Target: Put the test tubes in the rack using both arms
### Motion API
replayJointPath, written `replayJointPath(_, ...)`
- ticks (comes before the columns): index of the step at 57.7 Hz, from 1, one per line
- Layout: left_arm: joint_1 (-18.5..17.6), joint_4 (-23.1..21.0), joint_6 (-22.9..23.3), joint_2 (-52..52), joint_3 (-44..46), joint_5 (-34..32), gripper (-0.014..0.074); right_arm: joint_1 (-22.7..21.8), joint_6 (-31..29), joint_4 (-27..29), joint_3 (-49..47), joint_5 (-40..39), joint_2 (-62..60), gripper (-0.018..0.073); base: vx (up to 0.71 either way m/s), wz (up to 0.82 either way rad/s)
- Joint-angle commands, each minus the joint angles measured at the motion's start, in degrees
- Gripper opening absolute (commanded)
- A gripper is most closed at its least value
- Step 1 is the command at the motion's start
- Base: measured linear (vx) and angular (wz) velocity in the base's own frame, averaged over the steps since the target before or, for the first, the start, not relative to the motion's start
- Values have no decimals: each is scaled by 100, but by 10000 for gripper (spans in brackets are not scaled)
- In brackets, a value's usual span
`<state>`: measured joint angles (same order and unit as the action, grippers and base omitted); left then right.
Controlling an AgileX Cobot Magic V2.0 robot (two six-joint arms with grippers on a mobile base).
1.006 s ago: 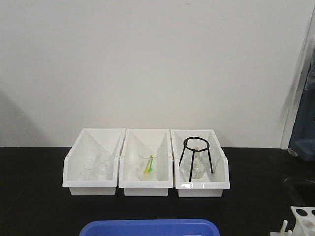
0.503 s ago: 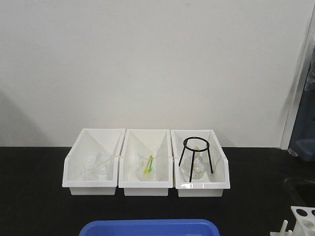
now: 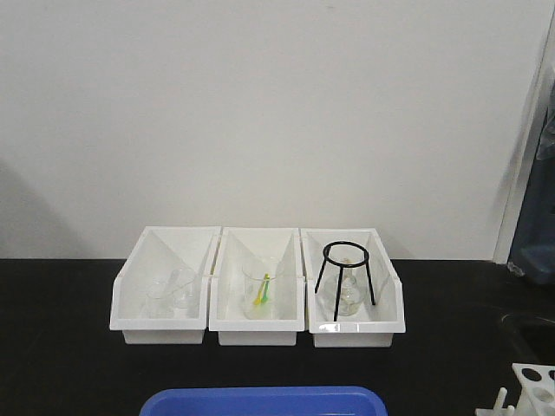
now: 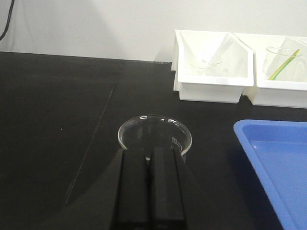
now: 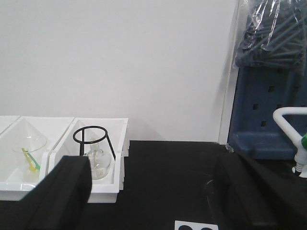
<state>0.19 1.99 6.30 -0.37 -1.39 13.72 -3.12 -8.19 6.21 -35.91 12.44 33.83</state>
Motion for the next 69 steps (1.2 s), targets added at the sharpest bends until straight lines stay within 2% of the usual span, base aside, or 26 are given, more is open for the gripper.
replayJointPath(1, -10, -59, 19, -50, 163, -432, -5, -26, 470, -164, 61, -515, -122, 540, 0, 0)
replayJointPath(4, -10, -59, 19, -50, 163, -432, -5, 3, 890, -305, 306, -537, -276, 527, 0, 0)
replayJointPath(11, -10, -59, 19, -50, 163, -432, -5, 250, 1659, -1127, 1017, -779, -830, 483, 0, 0)
replayJointPath(18, -10, -59, 19, -50, 163, -432, -5, 723, 1618, -1652, 1667, -925, -1473, 402, 0, 0)
replayJointPath(27, -10, -61, 13, -50, 163, -432, -6, 965, 1618, -1520, 2504, -958, -2327, 228, 0, 0)
replayJointPath(39, -10, -61, 13, -50, 163, -432, -6, 811, 1618, -1318, 3733, -1394, -3369, -12, 0, 0)
replayJointPath(69, -10, -67, 14, -52, 163, -407, -6, 762, 1587, -1385, 3846, -1400, -3484, -12, 0, 0)
